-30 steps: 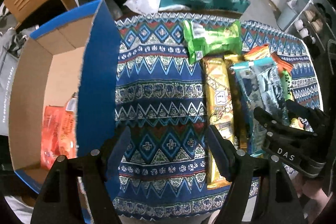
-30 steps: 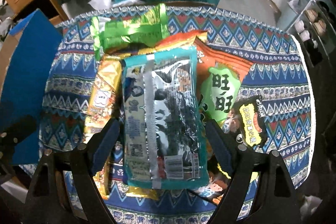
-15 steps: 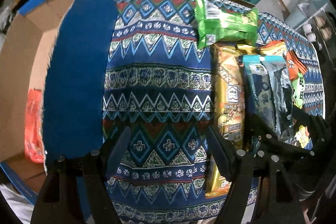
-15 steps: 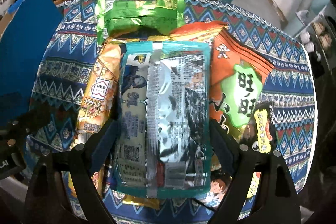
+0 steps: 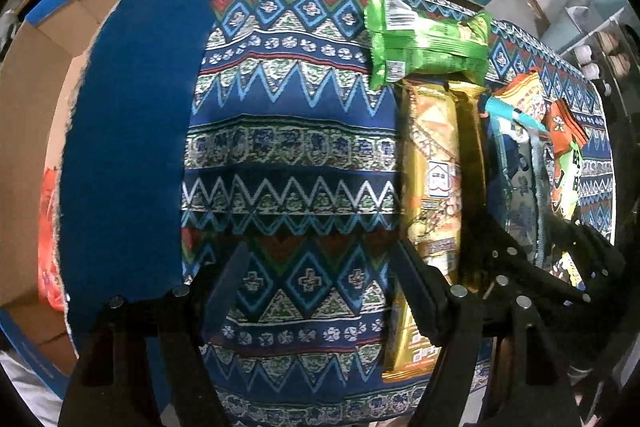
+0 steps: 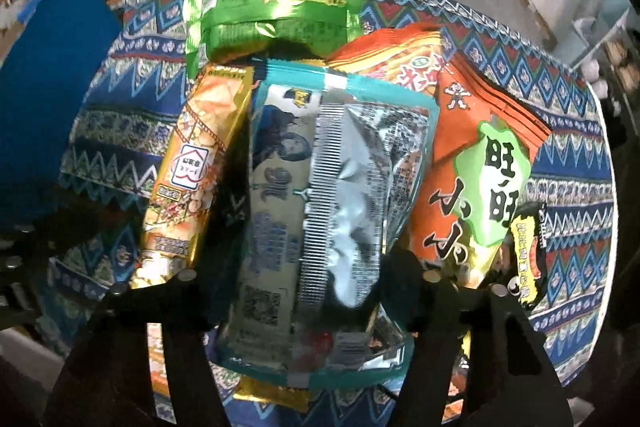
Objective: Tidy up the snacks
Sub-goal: 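Grasp the long yellow bar with the left gripper while the right grasps the teal-silver bag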
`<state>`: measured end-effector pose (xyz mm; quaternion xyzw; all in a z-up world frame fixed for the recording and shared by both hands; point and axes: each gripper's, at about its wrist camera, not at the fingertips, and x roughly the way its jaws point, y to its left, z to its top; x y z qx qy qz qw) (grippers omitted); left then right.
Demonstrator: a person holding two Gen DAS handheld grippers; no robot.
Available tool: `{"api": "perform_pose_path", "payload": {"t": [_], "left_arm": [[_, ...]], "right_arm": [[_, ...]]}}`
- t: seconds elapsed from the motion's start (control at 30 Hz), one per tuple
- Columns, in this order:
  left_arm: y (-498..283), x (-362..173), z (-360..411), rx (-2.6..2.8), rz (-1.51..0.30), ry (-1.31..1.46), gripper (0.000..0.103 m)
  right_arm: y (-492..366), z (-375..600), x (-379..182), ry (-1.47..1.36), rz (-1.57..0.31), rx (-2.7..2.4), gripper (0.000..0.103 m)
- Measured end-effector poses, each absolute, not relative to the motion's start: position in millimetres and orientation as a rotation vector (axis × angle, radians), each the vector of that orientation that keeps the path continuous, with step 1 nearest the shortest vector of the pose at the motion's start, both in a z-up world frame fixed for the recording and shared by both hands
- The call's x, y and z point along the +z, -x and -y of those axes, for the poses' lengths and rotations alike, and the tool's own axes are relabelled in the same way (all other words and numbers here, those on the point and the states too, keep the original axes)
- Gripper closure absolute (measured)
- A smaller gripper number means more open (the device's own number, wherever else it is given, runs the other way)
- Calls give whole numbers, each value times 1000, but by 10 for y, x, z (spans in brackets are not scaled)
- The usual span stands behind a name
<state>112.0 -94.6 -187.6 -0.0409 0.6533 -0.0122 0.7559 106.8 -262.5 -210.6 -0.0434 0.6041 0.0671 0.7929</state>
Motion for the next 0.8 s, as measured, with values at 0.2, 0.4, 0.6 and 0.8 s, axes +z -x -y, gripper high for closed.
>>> {"api": "perform_pose_path", "payload": {"t": [0.2, 0.4, 0.6, 0.8], "left_arm": [[-1150, -1907, 1077, -45, -1437, 103, 27], [-1192, -1980, 1239, -44, -1456, 100, 27], [-1265, -2090, 1520, -42, -1480, 107, 25], [-1331, -2146, 1776, -39, -1463, 97, 20]], "right_arm": [[-1004, 2787, -1880, 20, -1248, 137, 45], [-942, 2952, -1695, -21, -1220, 137, 45], [-909, 3116, -1665, -13, -1216, 115, 45], [-873, 3222, -1698, -49, -1223, 117, 45]]}}
